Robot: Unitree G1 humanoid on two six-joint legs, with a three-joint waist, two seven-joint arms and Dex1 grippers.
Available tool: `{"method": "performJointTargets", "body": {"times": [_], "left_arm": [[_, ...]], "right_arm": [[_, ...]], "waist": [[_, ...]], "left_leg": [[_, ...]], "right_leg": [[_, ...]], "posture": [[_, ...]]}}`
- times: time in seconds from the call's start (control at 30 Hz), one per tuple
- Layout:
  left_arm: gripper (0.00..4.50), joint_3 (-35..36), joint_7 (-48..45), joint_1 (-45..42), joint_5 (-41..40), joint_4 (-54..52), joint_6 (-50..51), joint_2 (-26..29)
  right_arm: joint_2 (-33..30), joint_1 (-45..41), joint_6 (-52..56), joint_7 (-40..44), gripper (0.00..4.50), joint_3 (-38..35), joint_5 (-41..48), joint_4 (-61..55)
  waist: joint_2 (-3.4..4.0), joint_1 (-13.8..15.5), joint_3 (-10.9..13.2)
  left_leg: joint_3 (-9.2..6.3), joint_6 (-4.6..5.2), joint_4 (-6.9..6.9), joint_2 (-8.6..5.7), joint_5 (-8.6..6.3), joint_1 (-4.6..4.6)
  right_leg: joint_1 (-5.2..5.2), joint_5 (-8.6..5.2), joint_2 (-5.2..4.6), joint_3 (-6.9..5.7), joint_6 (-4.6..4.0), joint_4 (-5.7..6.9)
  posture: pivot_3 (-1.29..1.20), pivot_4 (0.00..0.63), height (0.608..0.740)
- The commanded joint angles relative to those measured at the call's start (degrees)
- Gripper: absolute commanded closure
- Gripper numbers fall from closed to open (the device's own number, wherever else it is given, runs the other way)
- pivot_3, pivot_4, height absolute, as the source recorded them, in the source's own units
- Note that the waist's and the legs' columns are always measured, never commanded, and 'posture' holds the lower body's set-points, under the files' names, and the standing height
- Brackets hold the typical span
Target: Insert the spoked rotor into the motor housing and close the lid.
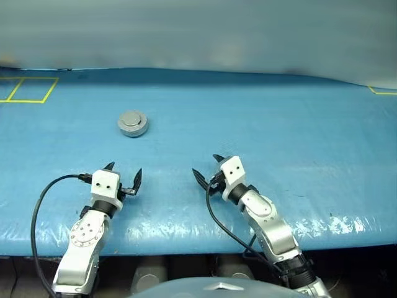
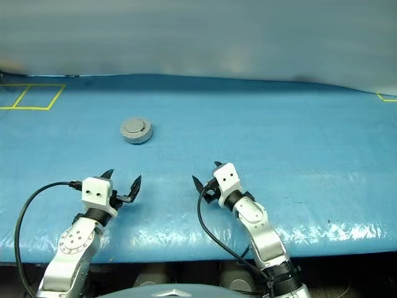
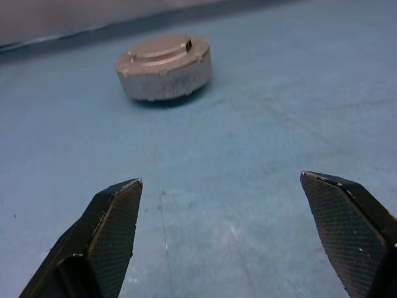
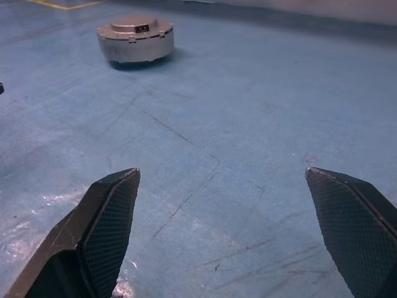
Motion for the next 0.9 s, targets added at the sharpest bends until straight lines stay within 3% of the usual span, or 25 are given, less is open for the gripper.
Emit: {"method": "performJointTargets", "body": {"times": [0.03, 0.2, 0.57, 0.9], "left_arm": [[0.05, 0.3, -2.1, -0.6, 0.1, 1.0, -4.5, -1.5], [0.05, -0.6, -7.7, -0.9, -1.1, 2.3, -3.6, -1.0], [0.05, 1.1, -10.1, -5.2, -1.3, 6.5, -3.3, -2.0], [0.05, 1.2, -11.8, -7.8, -1.5, 8.4, -3.0, -2.5]], "right_arm": [[1.5, 2.0, -3.5, -1.1, 0.0, -1.6, 1.1, -3.6], [-0.4, 4.0, -3.7, 3.0, 0.0, -0.8, 2.2, -5.9], [-3.9, 3.3, -3.2, 7.9, 0.0, -0.1, 1.7, -6.8], [-3.7, 4.3, -2.7, 7.6, 0.0, -0.2, 1.6, -7.9]], "waist": [[-0.01, 0.0, 0.0], [-0.02, -0.1, 0.0], [-0.02, -0.1, 0.0], [-0.02, -0.1, 0.0]], "left_leg": [[0.01, 0.02, 0.0, 0.01, -0.01, 0.0], [0.01, 0.03, 0.1, 0.0, -0.01, 0.01], [-0.02, 0.06, 0.28, 0.0, 0.03, 0.04], [-0.14, 0.05, 0.33, 0.0, 0.04, 0.03]], "right_leg": [[0.01, 0.01, -0.01, 0.0, 0.02, -0.02], [0.08, -0.23, -0.01, -0.03, 0.12, -0.06], [0.18, -0.21, 0.04, -0.03, 0.16, 0.04], [0.22, -0.05, 0.27, 0.0, 0.38, 0.06]], "posture": [[0.0, 0.15, 0.74], [0.0, 0.15, 0.74], [0.0, 0.15, 0.74], [0.0, 0.15, 0.74]]}}
